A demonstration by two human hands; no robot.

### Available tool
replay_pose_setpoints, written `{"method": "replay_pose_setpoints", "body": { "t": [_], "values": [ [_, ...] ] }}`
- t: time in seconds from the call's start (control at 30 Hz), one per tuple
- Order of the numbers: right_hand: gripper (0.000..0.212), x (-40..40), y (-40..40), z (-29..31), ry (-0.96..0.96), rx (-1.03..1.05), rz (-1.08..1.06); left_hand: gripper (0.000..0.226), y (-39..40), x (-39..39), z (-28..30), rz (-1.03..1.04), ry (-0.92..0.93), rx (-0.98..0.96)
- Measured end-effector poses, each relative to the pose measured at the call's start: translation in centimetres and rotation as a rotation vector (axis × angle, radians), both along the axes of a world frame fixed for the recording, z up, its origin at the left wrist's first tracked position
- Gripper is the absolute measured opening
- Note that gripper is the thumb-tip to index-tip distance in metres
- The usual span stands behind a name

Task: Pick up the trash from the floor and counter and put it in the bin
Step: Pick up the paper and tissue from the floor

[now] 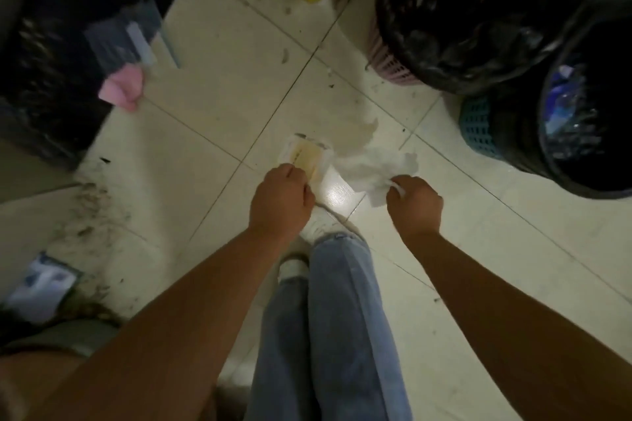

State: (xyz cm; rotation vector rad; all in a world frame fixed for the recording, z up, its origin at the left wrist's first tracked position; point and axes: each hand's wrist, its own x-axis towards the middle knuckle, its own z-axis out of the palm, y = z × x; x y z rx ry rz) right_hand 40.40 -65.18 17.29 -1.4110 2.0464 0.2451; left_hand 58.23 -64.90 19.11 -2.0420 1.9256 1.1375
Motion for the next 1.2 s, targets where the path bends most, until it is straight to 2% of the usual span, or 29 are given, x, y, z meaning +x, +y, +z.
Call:
{"method": "replay_pose_setpoints", "body": {
  "t": [0.07,0.2,0.3,0.37,0.47,0.57,0.63,0.77,0.83,0.9,0.97,1.07,1.2],
  "values": [
    [0.023,-2.7,0.3,5.7,-0.019,-0.04,-0.152,0.027,-1.3,-2.5,5.6,-0.088,-0.038,0.031],
    [0.024,-9.3,0.1,15.2,-0.044,-0.119,-0.361,0.029,-4.6,-9.8,14.8,-0.243,-0.023,-0.024],
    [0.043,-14.5,-1.0,19.0,-0.062,-0.227,-0.492,0.027,-6.7,-16.4,18.0,-0.312,0.005,-0.095],
    [0.054,-18.4,-2.3,20.0,-0.089,-0.283,-0.589,0.025,-8.0,-20.9,18.5,-0.346,0.008,-0.141],
    [0.053,-24.0,-3.9,19.4,-0.107,-0.333,-0.666,0.025,-10.1,-27.5,17.3,-0.423,0.008,-0.159],
    [0.043,-28.6,-4.9,16.8,-0.131,-0.284,-0.695,0.033,-12.7,-33.4,14.0,-0.496,-0.062,-0.141],
    [0.03,-30.9,-5.2,14.2,-0.14,-0.199,-0.685,0.036,-13.4,-36.4,10.5,-0.505,-0.132,-0.055],
    [0.039,-33.6,-6.7,9.8,-0.212,0.035,-0.539,0.042,-12.5,-38.2,5.1,-0.499,-0.305,0.247],
    [0.045,-34.4,-7.9,7.8,-0.252,0.11,-0.453,0.045,-12.2,-37.9,4.3,-0.513,-0.33,0.301],
    [0.05,-34.5,-8.7,6.3,-0.286,0.146,-0.386,0.046,-11.8,-36.4,4.5,-0.552,-0.346,0.301],
    [0.051,-34.0,-9.4,5.3,-0.221,0.189,-0.268,0.047,-11.7,-34.0,5.0,-0.531,-0.37,0.275],
    [0.051,-32.0,-10.1,5.5,-0.107,0.237,-0.05,0.054,-11.4,-30.0,6.2,-0.376,-0.395,0.225],
    [0.054,-25.9,-11.0,8.1,-0.069,0.148,0.318,0.061,-11.0,-24.6,8.1,-0.151,-0.382,0.166]
  ]
}}
